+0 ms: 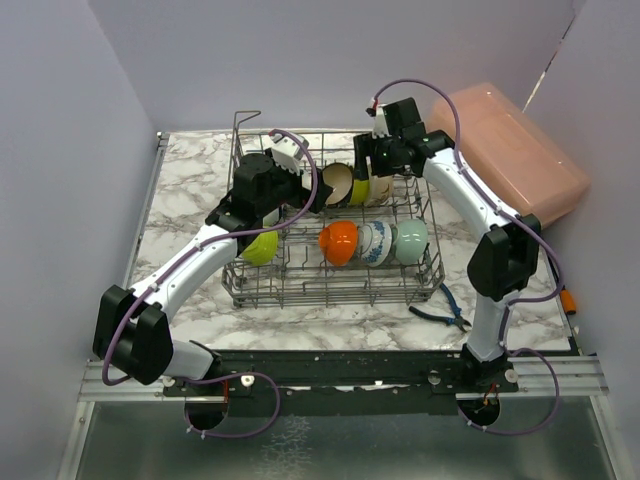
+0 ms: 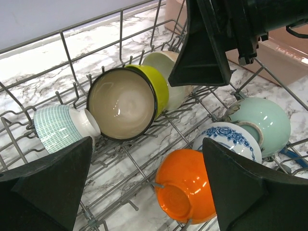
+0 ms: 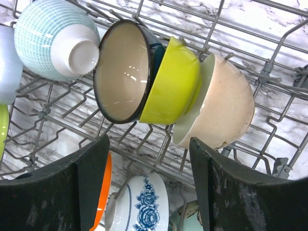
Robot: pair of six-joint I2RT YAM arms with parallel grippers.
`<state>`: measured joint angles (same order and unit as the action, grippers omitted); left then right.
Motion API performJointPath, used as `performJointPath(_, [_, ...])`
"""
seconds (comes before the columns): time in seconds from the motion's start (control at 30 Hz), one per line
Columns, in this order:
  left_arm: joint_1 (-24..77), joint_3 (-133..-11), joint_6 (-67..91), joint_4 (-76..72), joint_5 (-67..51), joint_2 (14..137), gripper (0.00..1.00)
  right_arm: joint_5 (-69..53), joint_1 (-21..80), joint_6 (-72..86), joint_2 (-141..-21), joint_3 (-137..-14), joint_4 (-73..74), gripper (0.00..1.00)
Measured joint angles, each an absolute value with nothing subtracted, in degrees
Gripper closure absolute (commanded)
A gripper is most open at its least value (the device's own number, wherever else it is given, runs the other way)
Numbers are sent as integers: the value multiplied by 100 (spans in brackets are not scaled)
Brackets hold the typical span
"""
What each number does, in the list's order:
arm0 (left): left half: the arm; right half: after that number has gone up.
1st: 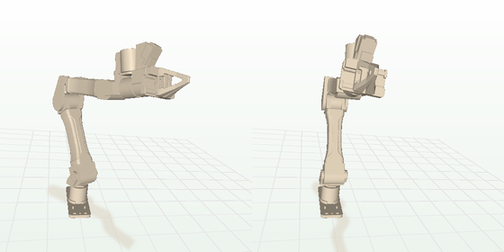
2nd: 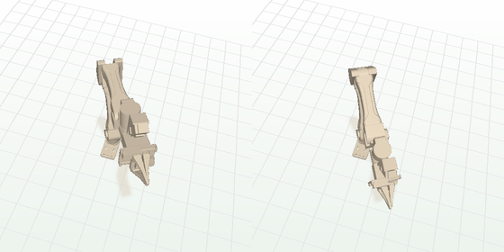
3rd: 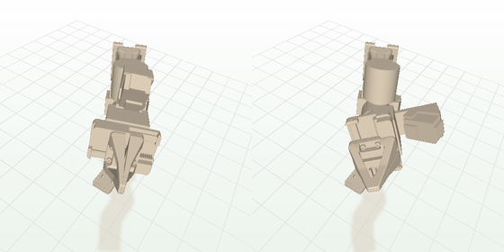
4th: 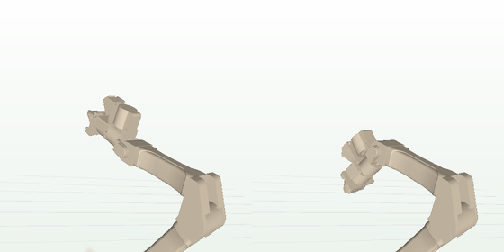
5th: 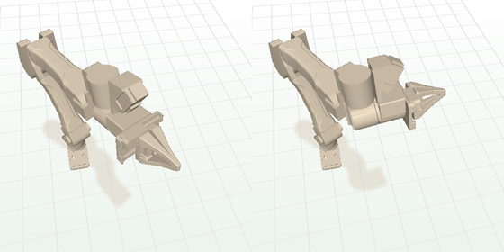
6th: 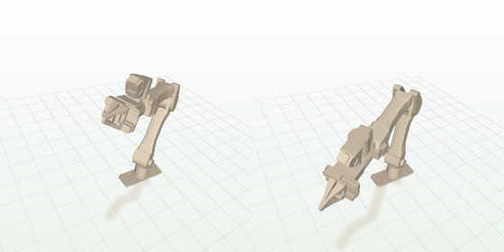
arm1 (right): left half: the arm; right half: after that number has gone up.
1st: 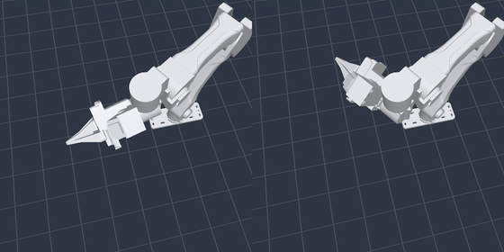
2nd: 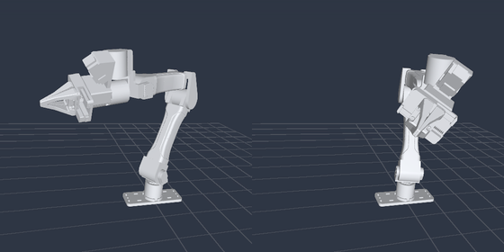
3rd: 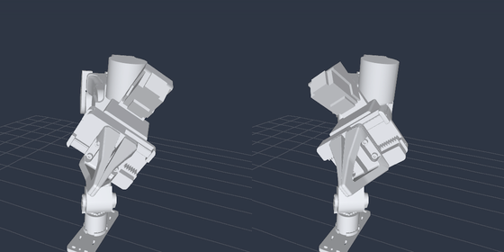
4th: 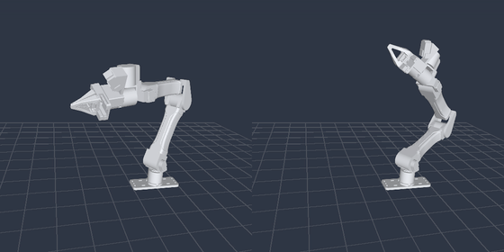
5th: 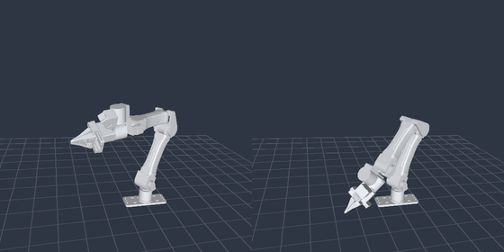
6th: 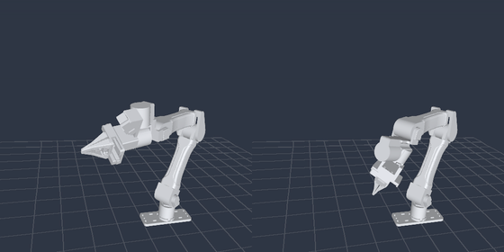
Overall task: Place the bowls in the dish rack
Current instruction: Adjust the bowl in the dish rack.
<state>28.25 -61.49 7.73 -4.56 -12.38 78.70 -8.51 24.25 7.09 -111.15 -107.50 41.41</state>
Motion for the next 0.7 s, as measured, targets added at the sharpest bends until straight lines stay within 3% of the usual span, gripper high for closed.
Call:
performJointPath(0.47, [2978,-7207,945,-158,-1299,8591,19,-1129,1876,1157,-11021,-10468,4056,29])
performJointPath(0.7, [3310,-8344,1138,526,-1190,9651,36,-1505,1433,1361,-10497,-10077,3887,31])
